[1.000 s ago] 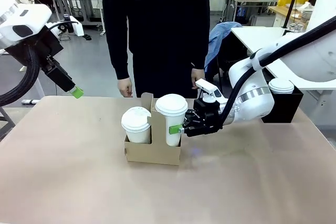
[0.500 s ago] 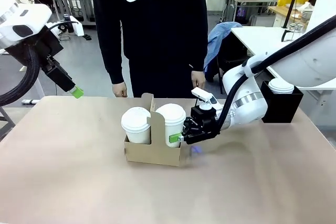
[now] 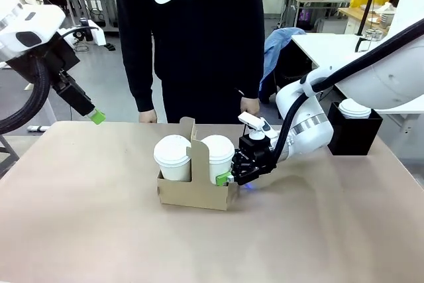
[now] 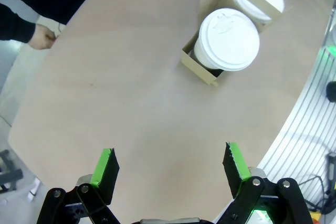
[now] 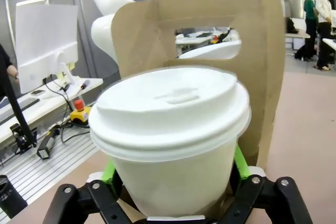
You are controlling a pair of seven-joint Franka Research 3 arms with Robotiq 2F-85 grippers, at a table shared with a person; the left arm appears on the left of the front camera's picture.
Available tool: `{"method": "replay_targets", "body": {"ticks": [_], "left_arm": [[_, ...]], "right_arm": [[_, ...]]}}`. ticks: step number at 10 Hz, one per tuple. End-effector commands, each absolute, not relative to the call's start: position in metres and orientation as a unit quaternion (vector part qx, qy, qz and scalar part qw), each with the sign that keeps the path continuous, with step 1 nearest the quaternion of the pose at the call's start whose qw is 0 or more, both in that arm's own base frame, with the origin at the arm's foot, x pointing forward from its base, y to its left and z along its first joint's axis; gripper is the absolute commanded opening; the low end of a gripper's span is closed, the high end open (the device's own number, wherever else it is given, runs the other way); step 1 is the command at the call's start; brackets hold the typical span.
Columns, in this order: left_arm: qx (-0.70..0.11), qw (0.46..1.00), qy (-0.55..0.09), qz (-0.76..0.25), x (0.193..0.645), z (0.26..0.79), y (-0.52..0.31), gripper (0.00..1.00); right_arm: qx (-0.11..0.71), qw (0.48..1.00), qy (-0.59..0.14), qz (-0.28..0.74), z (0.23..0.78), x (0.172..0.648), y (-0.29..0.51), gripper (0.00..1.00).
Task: Pour a drink into a cup and package it in a carrier.
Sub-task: Insert the held 600 ml Paper Cup into the Cup Carrier.
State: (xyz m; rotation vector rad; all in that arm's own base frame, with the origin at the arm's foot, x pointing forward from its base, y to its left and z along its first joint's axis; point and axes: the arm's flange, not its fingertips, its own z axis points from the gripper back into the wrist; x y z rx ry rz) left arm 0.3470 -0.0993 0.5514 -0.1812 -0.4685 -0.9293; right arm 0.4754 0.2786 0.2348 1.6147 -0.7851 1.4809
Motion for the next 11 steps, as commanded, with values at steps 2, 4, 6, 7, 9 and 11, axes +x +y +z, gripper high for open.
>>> {"method": "replay_targets", "body": {"ticks": [2, 4, 6, 7, 9, 11], "left_arm": [[-0.077, 0.869, -0.219, -0.436, 0.347, 0.554, -0.099, 1.0], [-0.077, 0.869, -0.219, -0.436, 0.347, 0.554, -0.099, 1.0], [-0.077, 0.869, -0.219, -0.436, 0.347, 0.554, -0.099, 1.0], [-0.077, 0.869, -0.219, -0.436, 0.347, 0.554, -0.099, 1.0], [-0.077, 0.869, -0.219, -0.436, 0.347, 0.554, -0.099, 1.0], [-0.077, 0.869, -0.219, -0.436, 0.347, 0.554, -0.099, 1.0]], "right_arm": [[0.607, 0.401, -0.317, 0.609, 0.243, 0.475, 0.269, 1.0], [0.596, 0.414, -0.322, 0.608, 0.253, 0.472, 0.258, 1.0], [0.585, 0.421, -0.326, 0.612, 0.263, 0.47, 0.246, 1.0], [0.58, 0.425, -0.332, 0.61, 0.266, 0.47, 0.239, 1.0], [0.562, 0.445, -0.348, 0.604, 0.277, 0.469, 0.217, 1.0], [0.518, 0.5, -0.367, 0.59, 0.306, 0.466, 0.18, 1.0]]}}
